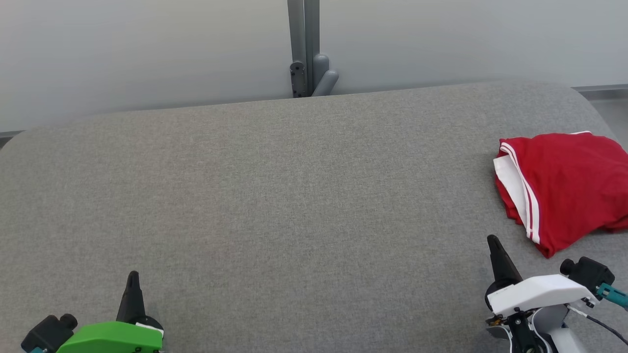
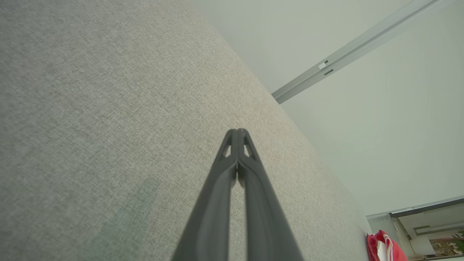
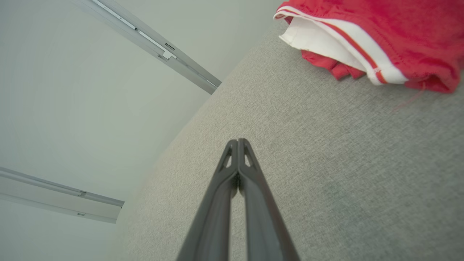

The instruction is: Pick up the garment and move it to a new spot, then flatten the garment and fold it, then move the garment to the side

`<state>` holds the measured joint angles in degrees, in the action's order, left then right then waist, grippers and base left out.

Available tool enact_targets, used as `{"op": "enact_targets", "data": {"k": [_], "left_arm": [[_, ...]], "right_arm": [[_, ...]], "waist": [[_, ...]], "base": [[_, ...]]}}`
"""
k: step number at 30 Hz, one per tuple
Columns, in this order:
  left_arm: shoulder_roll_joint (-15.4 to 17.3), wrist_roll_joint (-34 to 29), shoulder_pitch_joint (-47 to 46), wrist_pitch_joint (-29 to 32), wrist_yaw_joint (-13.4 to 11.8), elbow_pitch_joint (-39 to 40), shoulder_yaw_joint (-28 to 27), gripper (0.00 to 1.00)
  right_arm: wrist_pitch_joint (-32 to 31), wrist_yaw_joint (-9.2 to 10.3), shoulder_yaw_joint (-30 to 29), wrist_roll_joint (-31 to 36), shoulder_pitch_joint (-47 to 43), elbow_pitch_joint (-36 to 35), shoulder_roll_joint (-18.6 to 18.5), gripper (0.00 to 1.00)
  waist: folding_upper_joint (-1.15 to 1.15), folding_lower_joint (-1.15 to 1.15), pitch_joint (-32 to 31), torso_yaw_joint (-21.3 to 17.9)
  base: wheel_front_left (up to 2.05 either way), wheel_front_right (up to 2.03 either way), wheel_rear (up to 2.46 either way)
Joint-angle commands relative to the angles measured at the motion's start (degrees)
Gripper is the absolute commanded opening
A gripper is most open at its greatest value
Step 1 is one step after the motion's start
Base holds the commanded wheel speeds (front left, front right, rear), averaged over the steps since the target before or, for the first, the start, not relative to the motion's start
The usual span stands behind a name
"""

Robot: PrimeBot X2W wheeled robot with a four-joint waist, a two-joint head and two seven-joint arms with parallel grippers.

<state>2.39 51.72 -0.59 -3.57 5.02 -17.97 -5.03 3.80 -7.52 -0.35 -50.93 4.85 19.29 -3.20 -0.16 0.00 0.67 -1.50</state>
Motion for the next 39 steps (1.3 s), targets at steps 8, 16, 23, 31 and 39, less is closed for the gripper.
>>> {"op": "enact_targets", "data": {"k": [8, 16, 23, 31, 39], "left_arm": [[0.4, 7.1, -1.8, 1.6, 0.6, 1.7, -0.4, 0.00], [0.4, 12.3, -2.0, 3.0, 0.9, 2.5, -0.7, 0.00], [0.5, 16.4, -2.2, 4.1, 1.1, 3.0, -0.9, 0.00], [0.5, 20.2, -2.5, 5.0, 1.4, 3.6, -1.1, 0.00], [0.5, 24.5, -2.7, 6.1, 1.7, 4.2, -1.3, 0.00]], "right_arm": [[-1.7, 0.01, -1.1, -7.1, 0.0, -1.9, -0.1, 0.00], [-3.0, 0.01, -1.8, -12.3, -0.1, -2.7, -0.1, 0.00], [-4.1, 0.01, -2.3, -16.6, -0.2, -3.4, 0.0, 0.00], [-5.1, 0.01, -2.9, -20.6, -0.3, -4.1, 0.0, 0.00], [-6.2, 0.01, -3.5, -24.9, -0.4, -4.7, 0.1, 0.00]], "waist": [[0.07, 0.00, -0.1, 0.2], [0.08, 0.00, -0.1, 0.3], [0.09, 0.00, -0.2, 0.5], [0.10, 0.00, -0.2, 0.6], [0.11, 0.00, -0.3, 0.8]], "base": [[0.00, 0.00, 0.00], [0.00, 0.00, 0.00], [0.00, 0.00, 0.00], [0.00, 0.00, 0.00], [0.00, 0.00, 0.00]]}}
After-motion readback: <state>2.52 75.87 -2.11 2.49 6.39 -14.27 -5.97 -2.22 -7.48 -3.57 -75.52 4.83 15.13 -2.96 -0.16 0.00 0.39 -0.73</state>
